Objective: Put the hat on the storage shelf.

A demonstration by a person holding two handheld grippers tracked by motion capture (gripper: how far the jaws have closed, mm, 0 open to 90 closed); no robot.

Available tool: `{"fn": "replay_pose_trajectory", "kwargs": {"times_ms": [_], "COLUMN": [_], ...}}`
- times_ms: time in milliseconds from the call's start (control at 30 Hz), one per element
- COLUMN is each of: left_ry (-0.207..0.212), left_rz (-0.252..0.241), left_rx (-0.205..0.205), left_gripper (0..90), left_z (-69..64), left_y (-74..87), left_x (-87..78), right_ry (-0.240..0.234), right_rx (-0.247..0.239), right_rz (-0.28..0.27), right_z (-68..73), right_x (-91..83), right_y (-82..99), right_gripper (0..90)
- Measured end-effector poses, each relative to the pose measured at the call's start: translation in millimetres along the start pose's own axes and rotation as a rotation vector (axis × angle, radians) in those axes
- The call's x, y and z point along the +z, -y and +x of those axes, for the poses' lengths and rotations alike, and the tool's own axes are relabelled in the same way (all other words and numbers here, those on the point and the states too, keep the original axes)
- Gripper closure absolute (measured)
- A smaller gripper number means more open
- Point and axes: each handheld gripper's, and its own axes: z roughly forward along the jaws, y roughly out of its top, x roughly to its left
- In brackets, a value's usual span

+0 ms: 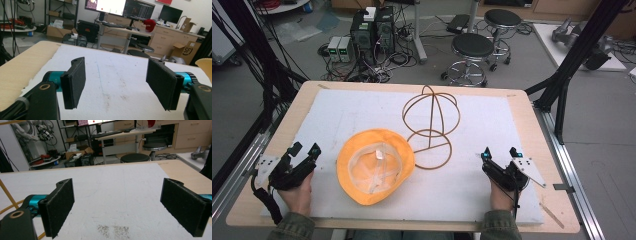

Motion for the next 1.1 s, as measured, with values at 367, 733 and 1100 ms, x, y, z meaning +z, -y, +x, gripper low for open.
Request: {"fn": "replay_pose_trajectory", "kwargs": {"times_ms": [367,733,1100], "left_ry": [0.002,-0.006,0.039], "left_rz": [0.0,-0.005,0.006], "left_rx": [0.001,-0.004,-0.027], "left_gripper": [32.3,32.3,32.1], "left_z": [-0.2,0.8,-2.6], "left_y": [0.3,0.1,-5.2], "left_x": [1.8,2.2,1.3], "right_ry": [-0.001,0.006,0.002], "right_rx": [-0.004,-0.015,-0.009], "right_rz": [-0.003,-0.012,-0.009], "right_z": [0.1,0.7,1.3], "right_x": [-0.5,-1.6,-3.5], "right_y": [-0.1,-0.4,-0.6], "right_gripper": [10.8,10.8,10.8]}}
